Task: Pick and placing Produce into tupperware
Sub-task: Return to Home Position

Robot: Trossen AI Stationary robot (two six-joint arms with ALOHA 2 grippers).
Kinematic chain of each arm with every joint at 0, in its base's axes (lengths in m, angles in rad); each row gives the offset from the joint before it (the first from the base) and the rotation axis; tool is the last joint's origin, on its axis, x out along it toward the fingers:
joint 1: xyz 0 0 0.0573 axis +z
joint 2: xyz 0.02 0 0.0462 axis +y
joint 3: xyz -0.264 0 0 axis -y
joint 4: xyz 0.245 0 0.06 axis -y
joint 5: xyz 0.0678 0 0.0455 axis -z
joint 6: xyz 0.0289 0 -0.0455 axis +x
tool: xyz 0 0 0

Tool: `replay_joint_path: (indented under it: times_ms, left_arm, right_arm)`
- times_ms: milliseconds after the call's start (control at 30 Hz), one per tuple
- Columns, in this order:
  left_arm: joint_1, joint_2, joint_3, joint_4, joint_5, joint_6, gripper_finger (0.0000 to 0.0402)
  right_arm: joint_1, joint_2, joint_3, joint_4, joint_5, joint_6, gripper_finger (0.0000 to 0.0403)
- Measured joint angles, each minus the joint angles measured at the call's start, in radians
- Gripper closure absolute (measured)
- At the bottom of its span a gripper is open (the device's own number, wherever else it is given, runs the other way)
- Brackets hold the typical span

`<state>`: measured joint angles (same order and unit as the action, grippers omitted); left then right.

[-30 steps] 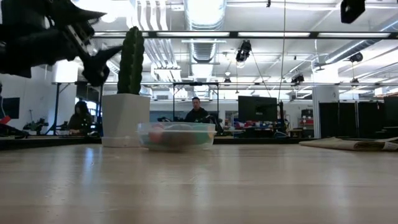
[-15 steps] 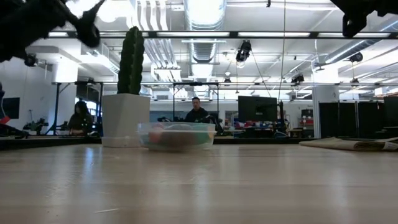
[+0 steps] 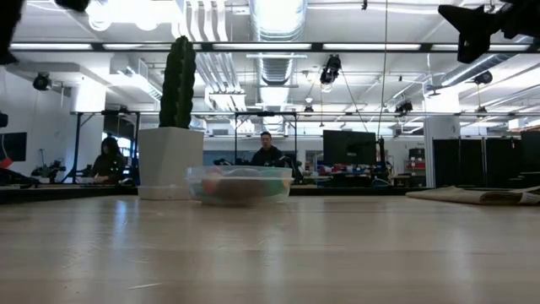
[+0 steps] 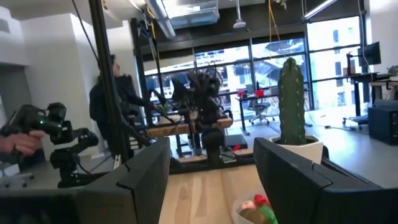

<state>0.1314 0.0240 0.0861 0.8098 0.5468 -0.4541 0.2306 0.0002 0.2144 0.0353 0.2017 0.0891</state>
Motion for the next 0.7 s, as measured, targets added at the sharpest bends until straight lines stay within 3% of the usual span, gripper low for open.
replay_joint_path:
  times_ms: [267,500,700]
  left_arm:
    - [0.021,0.009,-0.021,-0.443,-0.051,0.025,0.0118]
    - [0.048,0.009,-0.02,-0.587,-0.049,0.019,0.0118]
    - [0.051,0.003,-0.022,-0.848,-0.02,0.015,0.0118]
  right_arm:
    - [0.0,0.001,-0.118,0.169,0.001,0.009,0.0179]
    - [0.0,0.0,-0.207,0.232,0.0,0.071,0.0179]
    - [0.0,0.0,-0.206,0.236,0.003,0.033,0.0179]
